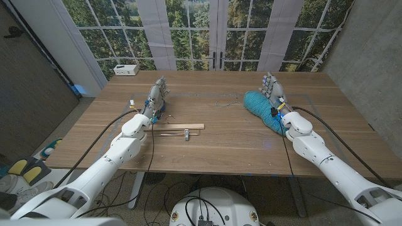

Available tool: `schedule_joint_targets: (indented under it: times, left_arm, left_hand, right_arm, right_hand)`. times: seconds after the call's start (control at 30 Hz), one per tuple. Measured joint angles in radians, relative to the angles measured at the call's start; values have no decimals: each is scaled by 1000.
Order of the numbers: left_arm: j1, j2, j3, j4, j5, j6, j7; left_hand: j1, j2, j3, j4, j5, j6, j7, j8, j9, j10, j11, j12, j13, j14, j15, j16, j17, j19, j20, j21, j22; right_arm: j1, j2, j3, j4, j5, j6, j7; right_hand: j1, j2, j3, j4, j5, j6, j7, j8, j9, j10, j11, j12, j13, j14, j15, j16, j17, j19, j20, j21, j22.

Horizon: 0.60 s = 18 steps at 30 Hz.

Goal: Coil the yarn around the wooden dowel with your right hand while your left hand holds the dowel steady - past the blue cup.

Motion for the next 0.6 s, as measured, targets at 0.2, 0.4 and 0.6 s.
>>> schedule_joint_targets:
  times: [0.2,0.4,0.6]
  left_arm:
    - [0,1,0,0,29,-22,19]
    - [3,10,8,-6,91,-45,65]
    - [4,20,15,-17,159,-53,117]
  left_hand:
    - [4,4,1,-1,0,-5,-17,15,0,-2,23,9,0,-1,20,4,0,-3,19,0,0]
    - [8,8,-3,-11,0,-1,-24,23,5,-3,33,25,5,-3,40,12,0,10,49,8,0]
    - [27,-11,-10,-42,-6,34,-43,23,5,40,45,35,5,98,64,31,5,46,85,8,0]
  right_arm:
    - [-18,-22,-1,-41,-29,-9,-33]
    - [-36,-41,-1,-79,-79,-9,-81]
    - [-58,-61,4,-129,-128,-5,-130]
  right_hand:
    - [16,-3,4,-10,0,0,0,4,0,3,8,0,0,4,4,0,-1,0,0,0,0]
    - [55,-13,12,-42,0,9,-8,15,0,22,7,0,0,17,16,8,-3,20,2,0,5]
    - [103,-34,12,-90,-9,81,-48,30,5,74,-15,8,5,75,9,26,-7,67,27,0,5]
